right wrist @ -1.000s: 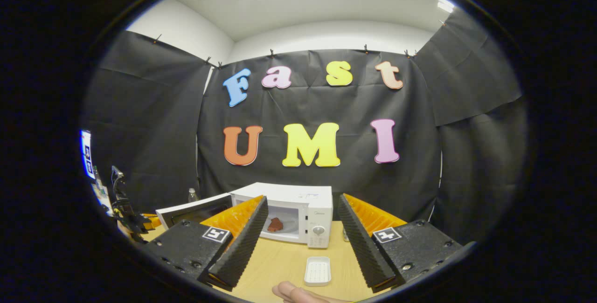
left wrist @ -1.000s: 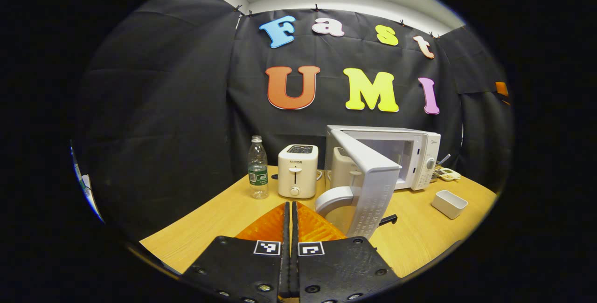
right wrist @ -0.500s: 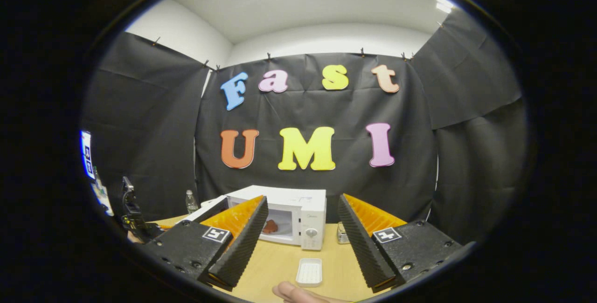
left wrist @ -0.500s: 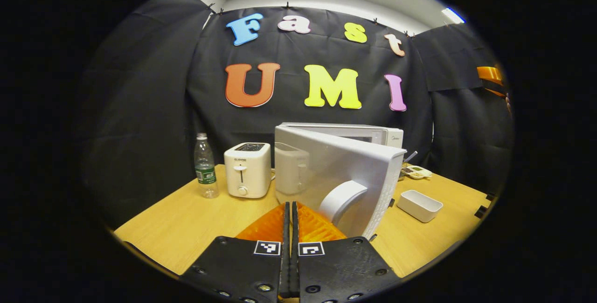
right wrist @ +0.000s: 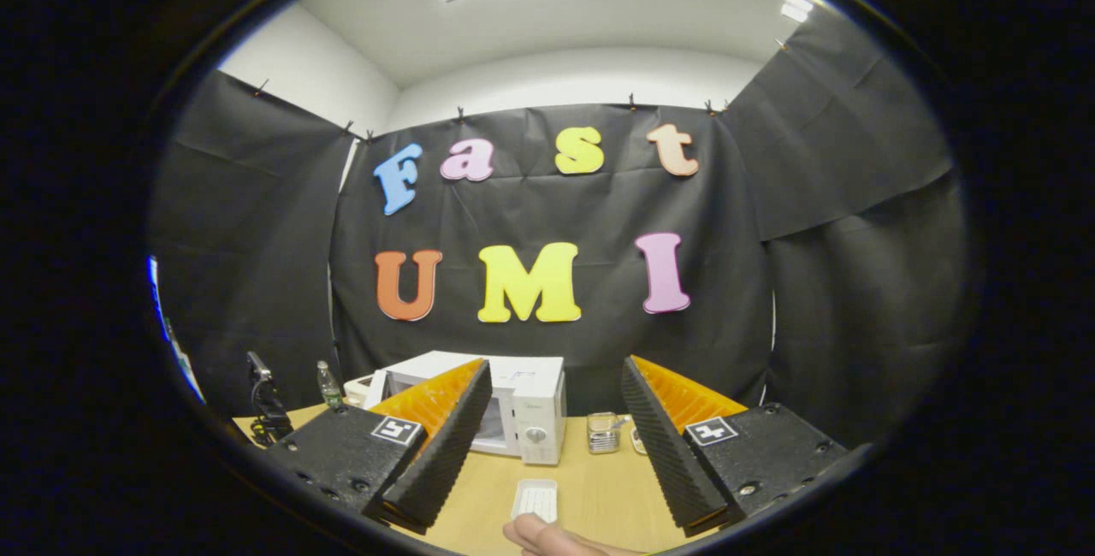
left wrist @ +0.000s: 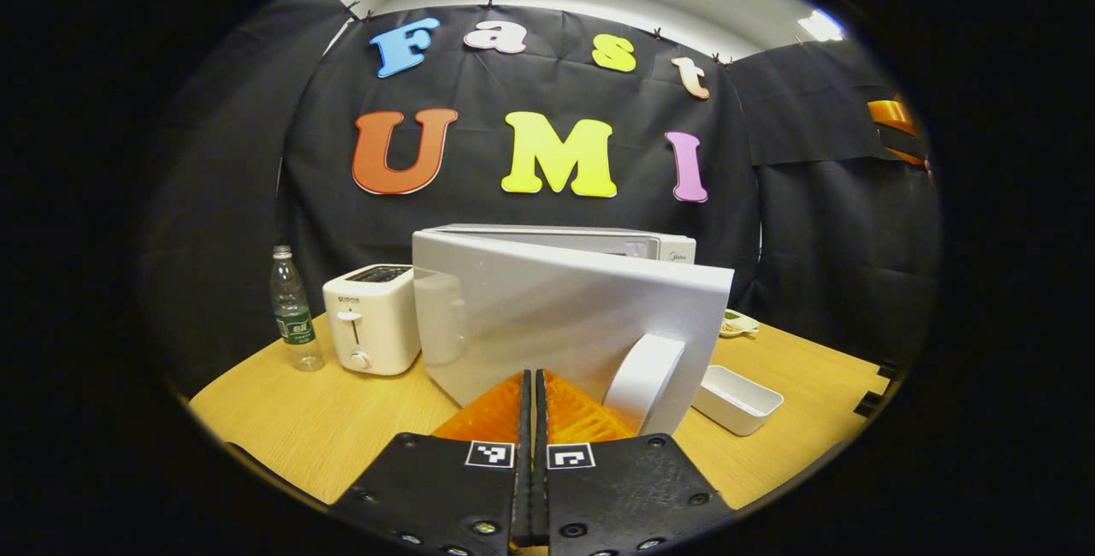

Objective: Open the microwave oven with the left hand, put the food in, and close the microwave oven.

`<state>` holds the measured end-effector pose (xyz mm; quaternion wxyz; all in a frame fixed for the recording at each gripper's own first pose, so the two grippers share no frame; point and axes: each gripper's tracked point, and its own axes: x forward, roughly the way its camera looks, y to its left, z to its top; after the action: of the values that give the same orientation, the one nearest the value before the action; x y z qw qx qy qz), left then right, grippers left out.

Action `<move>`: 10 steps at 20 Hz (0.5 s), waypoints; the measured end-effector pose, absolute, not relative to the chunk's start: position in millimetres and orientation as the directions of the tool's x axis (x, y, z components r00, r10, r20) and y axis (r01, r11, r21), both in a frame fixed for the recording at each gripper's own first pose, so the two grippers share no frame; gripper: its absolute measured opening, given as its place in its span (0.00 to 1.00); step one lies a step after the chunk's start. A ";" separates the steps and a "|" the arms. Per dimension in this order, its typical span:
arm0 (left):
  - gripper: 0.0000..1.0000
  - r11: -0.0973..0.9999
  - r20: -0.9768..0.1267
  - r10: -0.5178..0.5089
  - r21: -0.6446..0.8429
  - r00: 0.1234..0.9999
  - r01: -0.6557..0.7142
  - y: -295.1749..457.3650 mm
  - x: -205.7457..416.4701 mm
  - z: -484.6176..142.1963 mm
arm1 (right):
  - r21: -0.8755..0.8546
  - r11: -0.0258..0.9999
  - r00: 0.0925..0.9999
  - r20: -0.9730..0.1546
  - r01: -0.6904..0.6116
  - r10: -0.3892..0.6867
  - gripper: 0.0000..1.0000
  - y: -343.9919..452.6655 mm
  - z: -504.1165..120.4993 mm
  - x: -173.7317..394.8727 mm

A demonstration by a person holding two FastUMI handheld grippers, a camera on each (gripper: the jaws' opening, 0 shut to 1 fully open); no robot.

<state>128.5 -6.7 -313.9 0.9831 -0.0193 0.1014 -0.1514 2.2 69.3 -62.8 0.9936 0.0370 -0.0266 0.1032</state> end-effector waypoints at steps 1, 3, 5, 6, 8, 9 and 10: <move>0.00 0.948 -0.183 -0.317 -0.073 0.931 0.309 -17.9 132.8 -311.1 | 0.081 0.978 0.981 0.057 -0.192 0.188 0.92 60.2 -64.4 2.3; 0.00 0.933 -0.175 -0.359 -0.090 0.917 0.348 -42.0 140.2 -310.2 | 0.084 0.984 0.987 0.046 -0.155 0.151 0.92 40.9 -66.4 3.0; 0.00 0.922 -0.194 -0.387 -0.088 0.901 0.377 -63.1 151.3 -312.5 | 0.073 0.990 0.992 0.043 -0.124 0.121 0.92 25.0 -66.8 3.6; 0.00 0.920 -0.205 -0.391 -0.073 0.897 0.384 -71.8 157.6 -313.6 | 0.065 0.991 0.993 0.042 -0.114 0.112 0.92 18.6 -67.2 3.6; 0.00 0.920 -0.209 -0.389 -0.042 0.897 0.389 -87.9 173.4 -312.4 | 0.050 0.994 0.995 0.038 -0.096 0.094 0.92 5.1 -67.8 5.4; 0.00 0.920 -0.212 -0.389 -0.036 0.896 0.391 -95.3 181.5 -314.4 | 0.047 0.995 0.996 0.038 -0.088 0.087 0.92 -2.0 -68.3 6.8; 0.00 0.919 -0.223 -0.390 -0.034 0.893 0.393 -102.9 188.1 -317.1 | 0.045 0.995 0.995 0.040 -0.088 0.086 0.92 -6.5 -69.0 8.0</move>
<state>188.1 -102.9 -317.1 0.9730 0.0057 0.1134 -0.2012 8.0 -6.5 -69.0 0.9986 0.0235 -0.0190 0.0436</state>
